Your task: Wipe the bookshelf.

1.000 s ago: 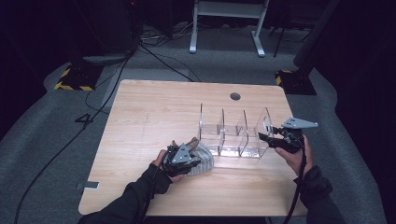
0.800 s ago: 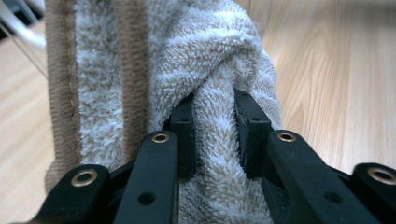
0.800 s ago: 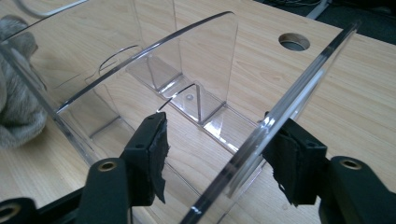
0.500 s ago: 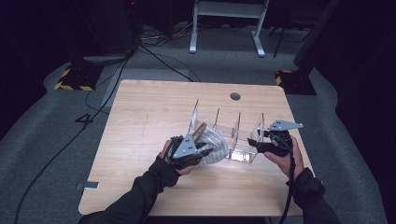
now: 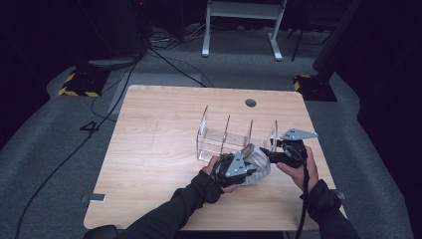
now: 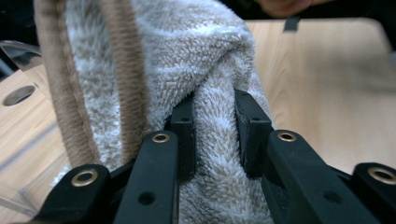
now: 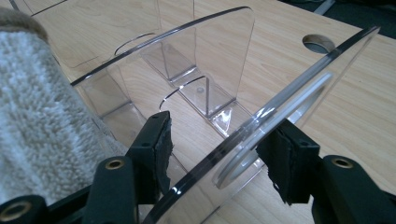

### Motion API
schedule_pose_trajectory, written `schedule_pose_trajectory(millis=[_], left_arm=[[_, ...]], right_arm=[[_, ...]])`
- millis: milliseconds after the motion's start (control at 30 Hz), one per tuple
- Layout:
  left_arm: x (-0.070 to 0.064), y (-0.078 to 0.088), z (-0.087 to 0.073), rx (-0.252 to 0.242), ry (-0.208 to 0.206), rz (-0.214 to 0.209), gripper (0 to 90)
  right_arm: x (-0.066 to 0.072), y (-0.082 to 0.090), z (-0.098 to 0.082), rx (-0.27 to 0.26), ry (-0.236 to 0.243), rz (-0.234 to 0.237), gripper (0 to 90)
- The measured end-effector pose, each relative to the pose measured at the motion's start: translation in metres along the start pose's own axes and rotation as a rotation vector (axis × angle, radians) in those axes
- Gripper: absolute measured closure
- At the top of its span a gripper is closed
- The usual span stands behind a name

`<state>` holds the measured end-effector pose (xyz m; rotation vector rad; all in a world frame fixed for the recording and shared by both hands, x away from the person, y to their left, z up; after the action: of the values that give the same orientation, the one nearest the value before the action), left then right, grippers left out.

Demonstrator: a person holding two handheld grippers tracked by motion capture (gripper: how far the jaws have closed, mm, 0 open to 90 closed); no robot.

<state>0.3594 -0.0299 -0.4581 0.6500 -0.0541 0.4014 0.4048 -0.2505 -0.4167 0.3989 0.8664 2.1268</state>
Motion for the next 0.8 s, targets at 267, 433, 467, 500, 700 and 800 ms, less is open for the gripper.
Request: schedule_pose_trajectory(millis=[267,433,467,500,700,800], left_arm=[[0.017,0.029,-0.019,0.061,-0.011,0.052,73.6],[0.032,0.052,-0.037,0.087,0.017,0.083,73.6],[0.034,0.056,-0.04,0.09,0.019,0.09,73.5],[0.038,0.063,-0.043,0.09,0.027,0.102,73.5],[0.052,0.088,-0.061,0.101,0.071,0.15,73.5],[0.056,0.097,-0.067,0.098,0.093,0.168,73.4]], right_arm=[[-0.001,-0.001,0.001,0.0,0.001,0.003,46.4],[-0.001,-0.001,0.001,0.0,0.005,0.004,46.4],[-0.001,-0.001,0.001,-0.001,0.004,0.003,46.5],[-0.001,-0.001,0.001,-0.001,0.004,0.002,46.5],[-0.001,-0.001,0.001,0.0,0.005,0.005,46.6],[-0.001,-0.001,0.001,0.0,0.006,0.005,46.6]])
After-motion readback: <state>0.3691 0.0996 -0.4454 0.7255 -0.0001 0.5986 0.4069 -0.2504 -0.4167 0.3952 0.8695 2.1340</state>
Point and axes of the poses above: each handheld gripper's, and its own axes: y roughly backward along the jaws, z roughly out of its top, x roughly to its left, the point moved 1 cm from there along -y, roughly forward along the jaws, and after that the axes turned 7 degrees about x, right-handed, at the moved point
